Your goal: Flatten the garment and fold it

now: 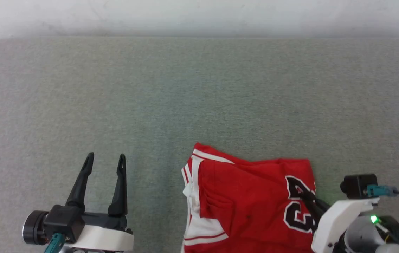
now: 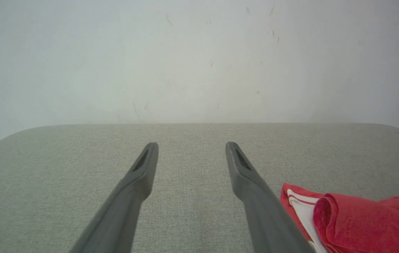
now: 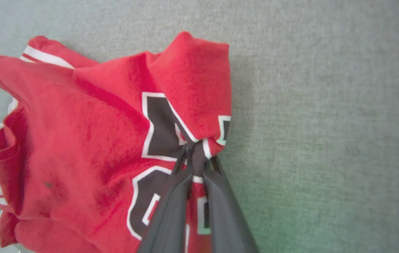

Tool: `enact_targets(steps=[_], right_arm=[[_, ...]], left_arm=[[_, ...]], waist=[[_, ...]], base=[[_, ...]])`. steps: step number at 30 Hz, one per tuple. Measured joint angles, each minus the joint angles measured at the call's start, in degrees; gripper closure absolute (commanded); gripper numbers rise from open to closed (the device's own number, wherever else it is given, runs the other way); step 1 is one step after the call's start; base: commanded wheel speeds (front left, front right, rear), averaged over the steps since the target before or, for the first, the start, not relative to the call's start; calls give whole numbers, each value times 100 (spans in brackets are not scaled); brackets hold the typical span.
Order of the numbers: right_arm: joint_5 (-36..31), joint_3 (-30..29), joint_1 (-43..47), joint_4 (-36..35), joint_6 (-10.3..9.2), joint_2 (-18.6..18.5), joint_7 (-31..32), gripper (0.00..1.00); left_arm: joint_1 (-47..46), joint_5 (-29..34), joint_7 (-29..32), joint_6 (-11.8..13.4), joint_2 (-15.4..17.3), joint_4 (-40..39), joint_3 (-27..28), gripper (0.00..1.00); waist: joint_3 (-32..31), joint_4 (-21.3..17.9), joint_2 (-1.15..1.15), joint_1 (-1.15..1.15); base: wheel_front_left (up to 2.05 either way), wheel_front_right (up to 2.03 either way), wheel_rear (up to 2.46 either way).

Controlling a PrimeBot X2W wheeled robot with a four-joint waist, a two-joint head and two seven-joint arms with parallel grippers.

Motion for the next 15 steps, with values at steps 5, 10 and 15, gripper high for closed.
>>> enact_targets(steps=[5, 10, 15], right_arm=[[-398, 34, -392, -83, -1, -4, 58, 100], [-613, 73, -845, -79, -1, -242, 216, 100], [-737, 66, -1254, 37, -2, -689, 385, 100]], left_arm=[[0, 55, 0, 0, 5, -55, 13, 0], [-2, 56, 0, 0, 34, -93, 18, 0], [-47, 124, 0, 0, 99, -138, 5, 0]], waist=[[-56, -240, 0, 0], [-75, -536, 0, 0], [-21, -816, 0, 0]], base=[[0, 0, 0], [0, 0, 0], [0, 0, 0]])
